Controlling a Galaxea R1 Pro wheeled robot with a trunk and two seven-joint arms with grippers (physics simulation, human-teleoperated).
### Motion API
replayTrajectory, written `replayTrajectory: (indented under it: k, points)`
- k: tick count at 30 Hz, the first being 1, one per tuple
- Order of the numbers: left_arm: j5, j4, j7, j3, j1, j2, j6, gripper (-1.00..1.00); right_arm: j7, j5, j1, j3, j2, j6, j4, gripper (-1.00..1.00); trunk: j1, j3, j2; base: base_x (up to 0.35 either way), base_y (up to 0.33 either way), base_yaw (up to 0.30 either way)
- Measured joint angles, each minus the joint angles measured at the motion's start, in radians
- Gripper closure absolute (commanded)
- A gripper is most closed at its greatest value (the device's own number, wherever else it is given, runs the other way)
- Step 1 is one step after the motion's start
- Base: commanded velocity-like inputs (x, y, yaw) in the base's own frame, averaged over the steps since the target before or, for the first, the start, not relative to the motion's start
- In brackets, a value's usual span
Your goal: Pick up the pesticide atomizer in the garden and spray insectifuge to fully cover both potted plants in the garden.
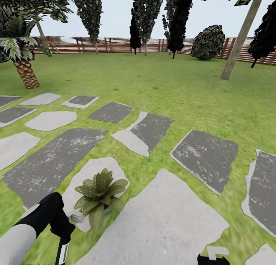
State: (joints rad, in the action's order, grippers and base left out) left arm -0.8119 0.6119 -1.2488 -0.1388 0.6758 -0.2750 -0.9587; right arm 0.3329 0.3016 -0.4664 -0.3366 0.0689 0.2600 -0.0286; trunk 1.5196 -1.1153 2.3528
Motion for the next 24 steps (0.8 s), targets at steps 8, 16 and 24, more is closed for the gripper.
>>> replayTrajectory:
  k: [8,16,24]
  points:
    - [0.000,0.000,0.000,0.001,0.000,-0.003,0.000,1.00,0.000,0.000,0.000,0.000,-0.001,0.000,0.000,-1.00,0.000,0.000,0.000,0.114,-0.273,0.271]
    - [0.000,-0.001,0.000,0.001,0.000,-0.001,0.000,1.00,0.000,0.000,0.000,0.000,-0.002,0.000,0.000,-1.00,0.000,0.000,0.000,0.097,-0.273,0.275]
    - [0.000,-0.002,0.000,0.000,0.000,-0.003,0.000,1.00,0.001,0.000,0.000,0.000,-0.003,0.000,0.000,-1.00,0.000,0.000,0.000,0.007,-0.273,0.041]
